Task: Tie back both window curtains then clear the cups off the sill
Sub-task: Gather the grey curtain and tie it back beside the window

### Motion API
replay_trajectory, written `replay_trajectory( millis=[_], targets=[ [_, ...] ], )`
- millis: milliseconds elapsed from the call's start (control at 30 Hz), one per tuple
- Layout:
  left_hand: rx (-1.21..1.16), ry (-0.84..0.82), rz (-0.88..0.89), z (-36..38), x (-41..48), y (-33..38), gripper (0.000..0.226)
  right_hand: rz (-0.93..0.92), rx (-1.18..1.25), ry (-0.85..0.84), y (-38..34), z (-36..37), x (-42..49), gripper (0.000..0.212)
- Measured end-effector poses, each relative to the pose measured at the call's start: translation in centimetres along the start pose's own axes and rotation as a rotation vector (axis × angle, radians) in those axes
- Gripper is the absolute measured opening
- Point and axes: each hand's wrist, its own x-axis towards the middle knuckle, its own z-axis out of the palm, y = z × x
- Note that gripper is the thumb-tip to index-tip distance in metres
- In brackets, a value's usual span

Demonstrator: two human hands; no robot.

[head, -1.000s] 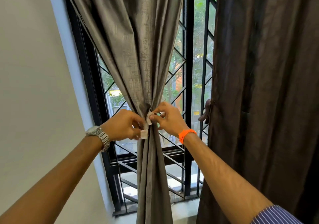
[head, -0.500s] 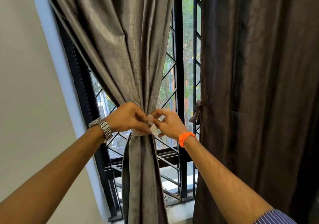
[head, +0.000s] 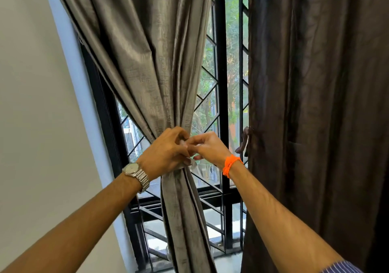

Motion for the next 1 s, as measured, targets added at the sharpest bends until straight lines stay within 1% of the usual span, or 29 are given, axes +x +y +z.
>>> replay_trajectory(
  millis=[100,167,233,267,367,433,533,633,700,833,900,1000],
  targets=[
    [-0.164,0.039,-0.096,-0.2,-0.5,-0.4,0.017,0.02,0.033,-0.017,0.1,0.2,0.0,0.02],
    [-0.258,0.053,-0.197,-0.5,-0.9,-0.8,0.016,0.031,0.055,0.02,0.2,0.7,0.0,0.021],
    [-0.291,0.079,-0.284,-0.7,-1.3,-1.4,0.024,0.029,0.084,0.068,0.4,1.3,-0.2,0.019],
    [-0.303,0.094,-0.325,-0.8,-1.5,-1.7,0.024,0.026,0.108,0.089,0.5,1.6,-0.4,0.018],
    [-0.345,0.118,-0.479,-1.0,-2.2,-2.7,0.013,0.005,0.186,0.171,0.4,2.2,-0.8,0.013],
    [-0.363,0.082,-0.584,-1.0,-2.8,-3.0,0.011,-0.018,0.192,0.246,0.3,2.7,-0.9,0.012],
    [-0.368,0.024,-0.659,-1.5,-3.0,-3.0,0.01,-0.055,0.1,0.369,0.3,4.2,-0.8,0.014],
    [-0.368,-0.029,-0.68,-2.1,-2.8,-3.0,0.012,-0.122,-0.066,0.467,0.4,5.8,-0.4,0.016],
    [-0.332,-0.044,-0.681,-2.3,-2.7,-3.0,0.016,-0.149,-0.19,0.503,0.2,6.5,-0.4,0.015],
    [-0.239,-0.029,-0.695,-2.2,-2.8,-2.9,0.018,-0.177,-0.338,0.503,-0.6,7.7,-0.7,0.01],
    [-0.254,-0.024,-0.717,-2.3,-2.9,-2.9,0.016,-0.19,-0.397,0.491,-0.7,8.3,-0.8,0.012],
    [-0.345,-0.028,-0.798,-2.6,-3.1,-3.1,0.013,-0.255,-0.47,0.484,-0.3,9.0,-1.0,0.013]
  ],
)
